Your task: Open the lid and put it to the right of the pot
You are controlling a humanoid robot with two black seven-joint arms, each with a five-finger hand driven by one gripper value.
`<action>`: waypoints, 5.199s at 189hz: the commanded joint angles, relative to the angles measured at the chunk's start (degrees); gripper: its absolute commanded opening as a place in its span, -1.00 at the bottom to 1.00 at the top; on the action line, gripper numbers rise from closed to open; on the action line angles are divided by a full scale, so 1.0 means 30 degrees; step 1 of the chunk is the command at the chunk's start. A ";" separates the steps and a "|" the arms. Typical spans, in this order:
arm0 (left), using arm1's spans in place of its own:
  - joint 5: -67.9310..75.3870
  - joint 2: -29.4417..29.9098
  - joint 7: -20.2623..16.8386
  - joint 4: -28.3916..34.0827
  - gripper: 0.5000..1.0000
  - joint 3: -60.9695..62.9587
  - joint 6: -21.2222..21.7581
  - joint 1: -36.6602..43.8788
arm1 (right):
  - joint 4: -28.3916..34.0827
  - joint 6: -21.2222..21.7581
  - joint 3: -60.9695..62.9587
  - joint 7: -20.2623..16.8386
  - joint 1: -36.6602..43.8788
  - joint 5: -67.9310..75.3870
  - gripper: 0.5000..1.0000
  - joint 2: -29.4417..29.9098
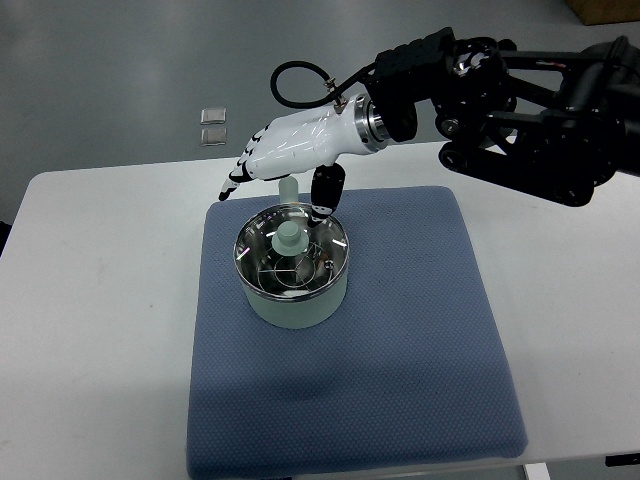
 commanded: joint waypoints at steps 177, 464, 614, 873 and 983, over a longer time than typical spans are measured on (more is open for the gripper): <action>0.0000 0.0000 -0.0022 0.0000 1.00 -0.0001 -0.0004 -0.0003 | -0.0895 -0.0166 -0.1889 -0.0662 -0.0243 -0.2043 0.01 0.1185; 0.0000 0.0000 0.0007 0.0000 1.00 -0.0001 -0.0004 -0.0003 | -0.1247 -0.0547 -0.1977 -0.1043 -0.0946 -0.2043 -0.21 0.1683; 0.0000 0.0000 0.0007 0.0000 1.00 -0.0001 -0.0004 -0.0003 | -0.1452 -0.0576 -0.2006 -0.1101 -0.0770 -0.2395 -0.34 0.1858; 0.0000 0.0000 -0.0022 0.0000 1.00 -0.0001 -0.0004 -0.0003 | -0.1628 -0.0517 -0.2006 -0.1278 -0.0946 -0.2366 -1.00 0.1887; 0.0000 0.0000 -0.0022 0.0000 1.00 -0.0001 -0.0004 -0.0003 | -0.0778 -0.0517 -0.1919 -0.1101 -0.0390 -0.2131 -1.00 0.1067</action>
